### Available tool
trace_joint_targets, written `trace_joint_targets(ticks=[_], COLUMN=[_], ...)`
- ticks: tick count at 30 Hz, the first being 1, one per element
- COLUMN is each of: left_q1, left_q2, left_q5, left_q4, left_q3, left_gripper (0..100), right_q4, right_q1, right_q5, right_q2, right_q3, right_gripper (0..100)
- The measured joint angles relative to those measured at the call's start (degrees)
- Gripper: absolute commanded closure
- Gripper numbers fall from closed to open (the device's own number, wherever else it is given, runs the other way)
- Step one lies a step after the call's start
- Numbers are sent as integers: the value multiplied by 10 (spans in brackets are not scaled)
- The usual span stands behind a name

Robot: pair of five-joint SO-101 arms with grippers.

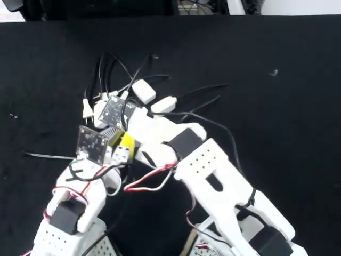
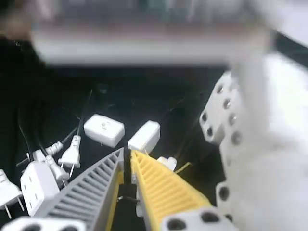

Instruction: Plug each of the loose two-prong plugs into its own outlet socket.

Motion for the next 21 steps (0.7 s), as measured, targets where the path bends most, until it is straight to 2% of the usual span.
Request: trace_joint_targets(ticks=[21], left_q1=[-26], left_q2=[-9], left_q5=[1], left_q4=[-1], left_q3=[39], left_gripper=[970], right_q4=[43], right_q1=[-2], right_q5=[1], right_q2=[-3], right_q3=[-43], right_gripper=[988])
